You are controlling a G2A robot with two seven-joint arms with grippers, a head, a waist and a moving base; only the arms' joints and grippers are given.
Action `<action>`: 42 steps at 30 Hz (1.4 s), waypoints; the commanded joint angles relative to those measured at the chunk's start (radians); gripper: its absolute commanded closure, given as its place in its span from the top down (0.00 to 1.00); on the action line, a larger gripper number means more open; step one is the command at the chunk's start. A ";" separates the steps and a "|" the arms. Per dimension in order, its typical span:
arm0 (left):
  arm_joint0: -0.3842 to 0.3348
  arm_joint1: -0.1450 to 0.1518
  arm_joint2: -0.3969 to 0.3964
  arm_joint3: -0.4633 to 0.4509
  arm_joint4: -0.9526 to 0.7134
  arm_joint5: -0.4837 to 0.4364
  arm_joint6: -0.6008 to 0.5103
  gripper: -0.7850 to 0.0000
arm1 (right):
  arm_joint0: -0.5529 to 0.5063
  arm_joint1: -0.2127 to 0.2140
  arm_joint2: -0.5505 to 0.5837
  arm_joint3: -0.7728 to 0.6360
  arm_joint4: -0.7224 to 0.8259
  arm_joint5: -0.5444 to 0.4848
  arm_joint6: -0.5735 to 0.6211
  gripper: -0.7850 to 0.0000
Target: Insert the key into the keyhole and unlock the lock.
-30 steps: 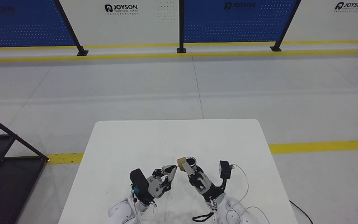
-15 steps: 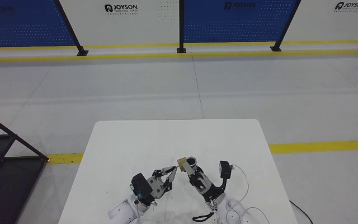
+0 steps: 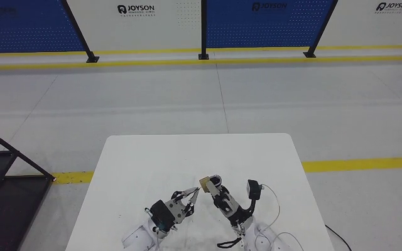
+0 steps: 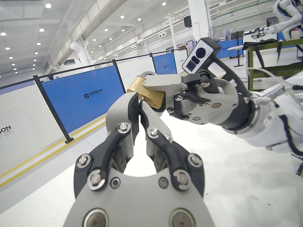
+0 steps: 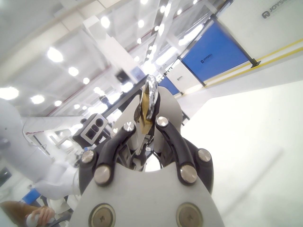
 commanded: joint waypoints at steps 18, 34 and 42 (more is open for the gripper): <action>0.012 0.007 -0.001 -0.005 -0.005 0.020 0.055 1.00 | -0.006 0.004 0.012 -0.006 0.018 -0.013 0.016 0.00; 0.208 0.089 -0.318 -0.167 -0.431 -0.573 -0.267 1.00 | 0.039 0.005 0.006 0.012 -0.152 0.110 0.107 0.00; 0.351 0.122 -0.550 -0.235 -0.722 -0.701 -0.500 1.00 | 0.148 -0.028 -0.138 0.043 -0.146 0.434 0.460 0.00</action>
